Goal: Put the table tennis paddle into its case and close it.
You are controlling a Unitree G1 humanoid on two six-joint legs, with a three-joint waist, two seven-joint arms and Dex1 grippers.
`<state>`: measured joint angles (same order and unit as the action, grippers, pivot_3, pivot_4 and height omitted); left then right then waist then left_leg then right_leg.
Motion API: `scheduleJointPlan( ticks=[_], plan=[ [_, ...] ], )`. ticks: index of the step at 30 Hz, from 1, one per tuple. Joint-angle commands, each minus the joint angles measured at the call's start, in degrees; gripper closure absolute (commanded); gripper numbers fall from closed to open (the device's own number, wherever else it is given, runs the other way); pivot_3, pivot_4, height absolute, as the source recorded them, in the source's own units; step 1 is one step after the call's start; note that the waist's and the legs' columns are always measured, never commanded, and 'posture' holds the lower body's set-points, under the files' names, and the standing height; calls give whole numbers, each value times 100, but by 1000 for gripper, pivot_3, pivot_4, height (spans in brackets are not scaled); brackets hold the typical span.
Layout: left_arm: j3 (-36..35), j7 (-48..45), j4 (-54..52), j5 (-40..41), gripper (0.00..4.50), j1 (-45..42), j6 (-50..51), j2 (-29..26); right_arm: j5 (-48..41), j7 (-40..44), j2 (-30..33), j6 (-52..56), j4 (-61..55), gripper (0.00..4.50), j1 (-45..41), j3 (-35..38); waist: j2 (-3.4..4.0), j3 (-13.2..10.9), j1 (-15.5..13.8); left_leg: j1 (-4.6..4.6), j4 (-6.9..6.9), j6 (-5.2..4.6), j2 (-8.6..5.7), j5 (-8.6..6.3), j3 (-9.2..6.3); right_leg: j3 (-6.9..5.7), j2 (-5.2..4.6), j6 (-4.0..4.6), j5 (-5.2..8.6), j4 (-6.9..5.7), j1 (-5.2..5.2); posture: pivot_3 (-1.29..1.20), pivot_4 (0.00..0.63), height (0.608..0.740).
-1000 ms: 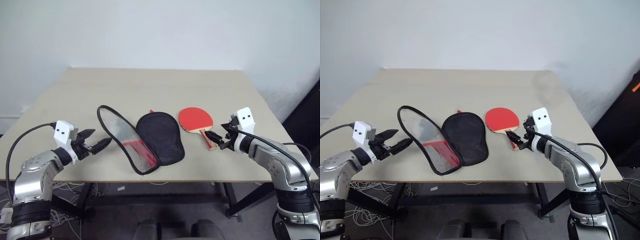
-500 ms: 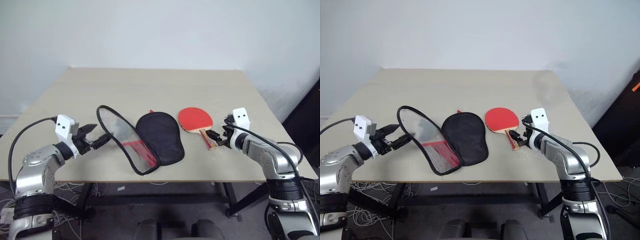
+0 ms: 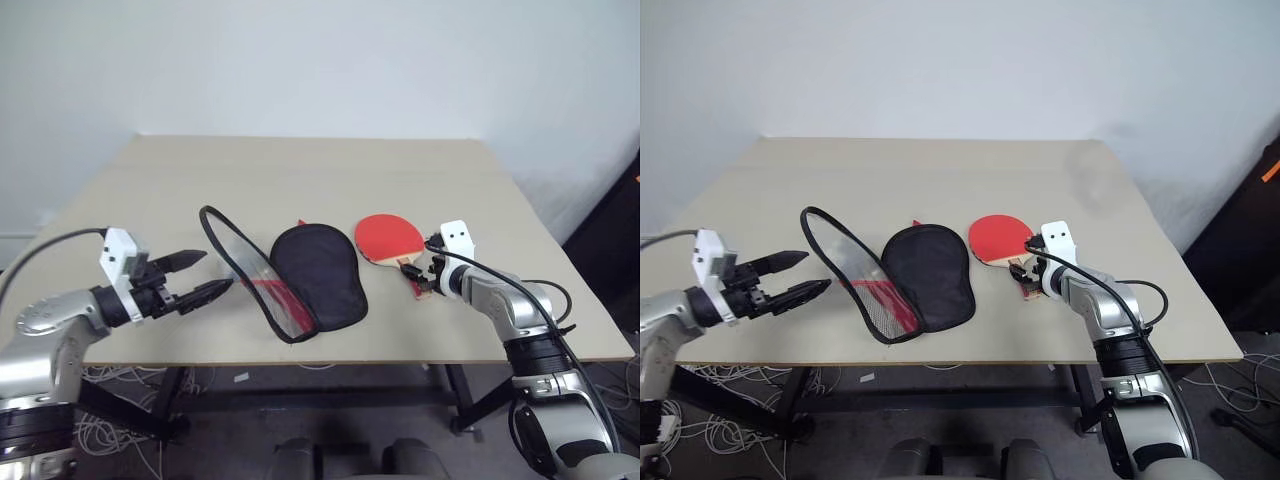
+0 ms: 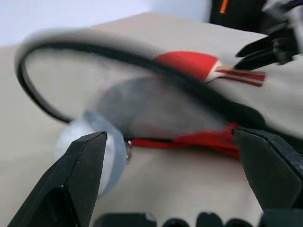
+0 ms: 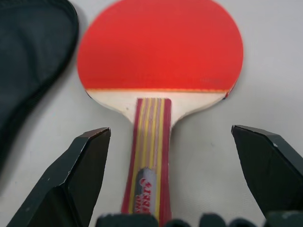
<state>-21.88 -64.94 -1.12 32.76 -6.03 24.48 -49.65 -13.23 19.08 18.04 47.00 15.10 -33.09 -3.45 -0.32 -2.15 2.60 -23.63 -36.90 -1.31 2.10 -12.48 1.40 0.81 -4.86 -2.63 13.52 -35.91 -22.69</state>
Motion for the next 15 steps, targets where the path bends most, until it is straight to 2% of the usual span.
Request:
scheduleJointPlan(
  ticks=[1, 10, 13, 15],
  plan=[
    [-324, -305, -339, 330, 0, -65, 88, -310, 163, 65, -78, -362, 384, 70, -379, 1, 2, -1, 1, 0, 0, 0, 0, 0, 0, 0, 0, 1, 0, 1, 0, 0, 0, 740],
    [-497, -349, -458, 599, 0, -496, 221, -620, 455, 88, -335, -819, 1476, 70, -764, -34, 4, -3, 3, 1, 2, -20, 0, 12, 1, 0, 3, -13, -8, -1, 7, 0, 0, 740],
    [-494, -336, -467, 577, 0, -550, 217, -618, 510, 62, -417, -857, 1572, 601, -778, -7, 4, -2, 30, 5, 2, -20, 0, 13, 1, 2, 4, -13, -8, -1, 12, 0, 0, 740],
    [-487, -322, -466, 568, 0, -573, 220, -609, 536, 35, -458, -872, 1594, 1225, -773, 5, 0, 0, 45, 9, 2, -19, 1, 14, 0, 1, 5, -13, -8, -3, 16, 0, 0, 740]
  ],
)
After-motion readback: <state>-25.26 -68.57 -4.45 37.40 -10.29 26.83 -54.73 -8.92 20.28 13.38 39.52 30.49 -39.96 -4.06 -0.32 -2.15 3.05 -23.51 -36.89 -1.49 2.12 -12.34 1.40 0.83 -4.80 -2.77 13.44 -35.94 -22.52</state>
